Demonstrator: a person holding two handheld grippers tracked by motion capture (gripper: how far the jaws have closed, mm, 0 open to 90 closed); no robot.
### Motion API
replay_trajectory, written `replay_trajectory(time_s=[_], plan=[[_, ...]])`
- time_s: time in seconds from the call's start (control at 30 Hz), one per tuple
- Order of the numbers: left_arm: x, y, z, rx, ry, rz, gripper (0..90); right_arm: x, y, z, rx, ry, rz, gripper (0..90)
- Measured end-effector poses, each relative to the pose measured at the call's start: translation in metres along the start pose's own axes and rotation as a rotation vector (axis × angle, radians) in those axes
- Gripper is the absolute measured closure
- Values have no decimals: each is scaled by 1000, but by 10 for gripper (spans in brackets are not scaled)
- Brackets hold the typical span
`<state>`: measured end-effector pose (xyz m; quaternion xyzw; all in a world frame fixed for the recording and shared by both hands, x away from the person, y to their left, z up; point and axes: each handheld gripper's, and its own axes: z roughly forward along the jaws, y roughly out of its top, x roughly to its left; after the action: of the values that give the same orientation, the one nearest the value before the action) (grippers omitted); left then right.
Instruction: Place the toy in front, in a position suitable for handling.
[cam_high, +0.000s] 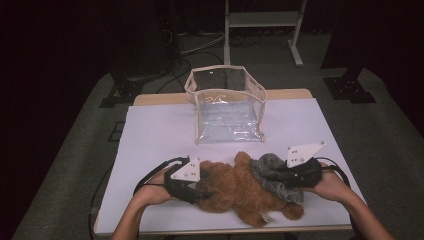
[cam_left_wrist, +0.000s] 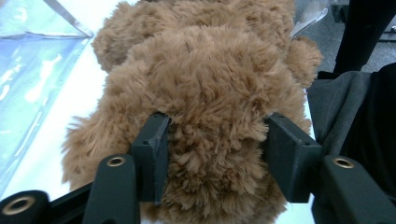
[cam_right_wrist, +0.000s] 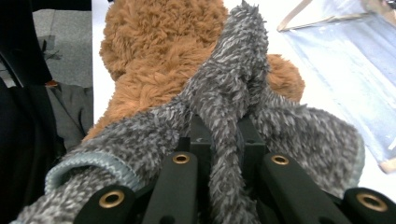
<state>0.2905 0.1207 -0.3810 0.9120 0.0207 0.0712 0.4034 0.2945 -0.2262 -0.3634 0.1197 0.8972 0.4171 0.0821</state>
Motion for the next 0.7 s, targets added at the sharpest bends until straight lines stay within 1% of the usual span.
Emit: replay_trajectory(time_s=[0.03, 0.1, 0.13, 0.2, 0.23, 0.27, 0.3, 0.37, 0.43, 0.47, 0.53, 0.6, 0.7], plan=[[0, 2, 5, -7, -6, 3, 464, 0, 5, -3, -11, -7, -8, 803], [1, 6, 12, -13, -17, 7, 467, 1, 8, -4, -16, -13, -10, 803], [1, 8, 15, -17, -16, 5, 467, 3, 14, -5, -27, -19, -27, 803], [3, 13, 21, -18, -16, 9, 468, 7, 23, -3, -53, 0, -42, 803], [4, 16, 25, -16, -14, 15, 468, 11, 28, 0, -50, 4, -61, 803], [4, 19, 28, -15, -12, 16, 468, 14, 32, 5, -31, 5, -88, 802], [3, 22, 31, -15, -11, 18, 468, 15, 33, 7, -18, 9, -92, 802], [3, 26, 34, -12, -10, 23, 467, 14, 30, 13, 12, 6, -93, 802], [4, 26, 34, -11, -13, 24, 467, 8, 20, 13, 23, 7, -64, 802], [4, 25, 33, -12, -13, 21, 466, 6, 15, 11, 20, 4, -49, 802], [3, 24, 32, -12, -20, 23, 465, 3, 7, 4, 7, -1, -34, 802], [2, 25, 33, -10, -19, 28, 465, 1, 1, -4, 10, -17, -25, 802], [1, 27, 36, -15, -28, 31, 465, -3, 2, -13, 25, -36, -17, 800]])
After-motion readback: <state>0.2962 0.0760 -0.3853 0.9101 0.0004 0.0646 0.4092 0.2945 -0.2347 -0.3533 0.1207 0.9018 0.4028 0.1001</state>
